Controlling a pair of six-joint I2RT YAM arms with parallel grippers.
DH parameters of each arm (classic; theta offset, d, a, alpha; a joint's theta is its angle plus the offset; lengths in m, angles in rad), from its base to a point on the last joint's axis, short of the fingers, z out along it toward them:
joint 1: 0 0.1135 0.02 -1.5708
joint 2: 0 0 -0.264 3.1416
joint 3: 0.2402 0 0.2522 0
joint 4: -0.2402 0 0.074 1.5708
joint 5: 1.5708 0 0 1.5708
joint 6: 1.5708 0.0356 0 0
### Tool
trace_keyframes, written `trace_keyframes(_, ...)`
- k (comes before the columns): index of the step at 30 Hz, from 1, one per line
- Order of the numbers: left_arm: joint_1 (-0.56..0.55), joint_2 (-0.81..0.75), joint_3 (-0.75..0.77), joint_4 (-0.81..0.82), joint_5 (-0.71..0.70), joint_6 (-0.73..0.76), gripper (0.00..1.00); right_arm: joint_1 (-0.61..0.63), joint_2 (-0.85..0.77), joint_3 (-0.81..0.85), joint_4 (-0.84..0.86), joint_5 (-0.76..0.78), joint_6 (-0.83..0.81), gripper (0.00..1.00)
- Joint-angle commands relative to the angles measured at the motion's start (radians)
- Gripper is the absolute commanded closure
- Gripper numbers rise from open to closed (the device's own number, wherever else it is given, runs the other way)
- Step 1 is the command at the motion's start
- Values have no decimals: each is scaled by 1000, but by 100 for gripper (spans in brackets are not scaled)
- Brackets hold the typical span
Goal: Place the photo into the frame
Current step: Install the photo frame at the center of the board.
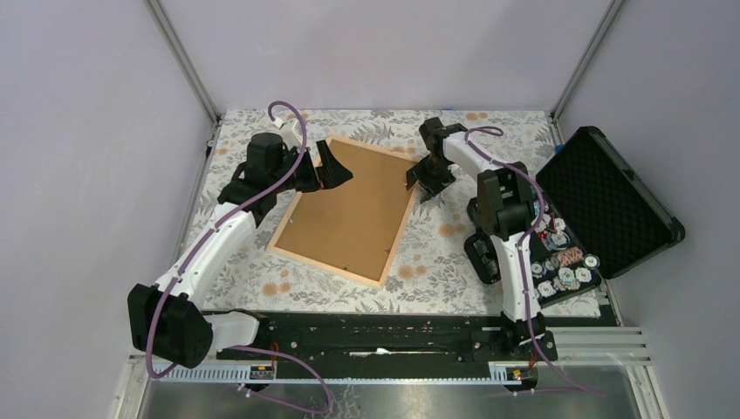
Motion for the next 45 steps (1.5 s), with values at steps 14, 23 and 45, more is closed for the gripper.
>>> trace_keyframes(14, -6, -25, 32, 37, 21, 9, 1, 16, -3, 45, 29, 94, 54, 22)
trace_keyframes(23, -7, -22, 32, 37, 26, 8, 1, 18, -9, 58, 46, 72, 39, 16)
trace_keyframes(45, -15, -32, 33, 36, 26, 10, 1, 19, 100, 138, -76, 104, 151, 16)
